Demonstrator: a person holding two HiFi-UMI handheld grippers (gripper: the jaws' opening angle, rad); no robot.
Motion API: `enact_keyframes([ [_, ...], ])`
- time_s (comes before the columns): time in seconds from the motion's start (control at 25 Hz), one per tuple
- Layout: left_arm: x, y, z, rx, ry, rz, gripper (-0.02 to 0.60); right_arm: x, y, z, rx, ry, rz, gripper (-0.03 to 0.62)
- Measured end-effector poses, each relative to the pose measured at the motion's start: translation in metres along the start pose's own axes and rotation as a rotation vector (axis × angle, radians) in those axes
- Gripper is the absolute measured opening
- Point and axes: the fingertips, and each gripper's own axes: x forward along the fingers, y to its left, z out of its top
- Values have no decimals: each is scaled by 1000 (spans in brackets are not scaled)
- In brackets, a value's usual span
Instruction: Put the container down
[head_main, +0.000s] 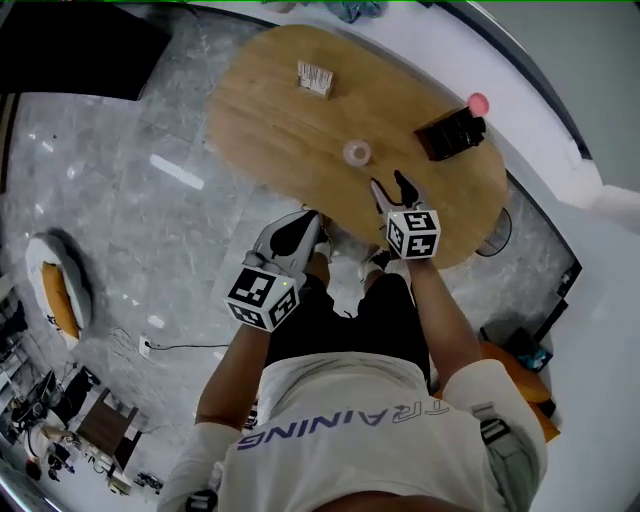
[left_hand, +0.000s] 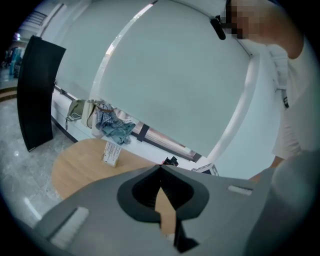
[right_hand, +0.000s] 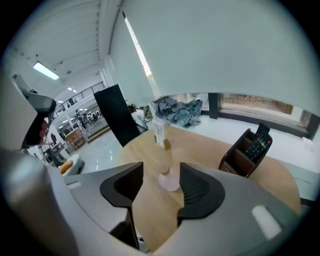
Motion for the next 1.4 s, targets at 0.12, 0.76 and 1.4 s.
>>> enact_keyframes([
  [0.12,-9,-27,34,7,-58,-13,0,-46,14,48,12,-86,38,178],
  [0.76,-60,-132,169,211,-276,-45,0,-261,70,241,-248,-409,86,14],
  [1.4,-67,-177,218,300,-355,-48,0,-336,51,315,-278,-576,64,12],
])
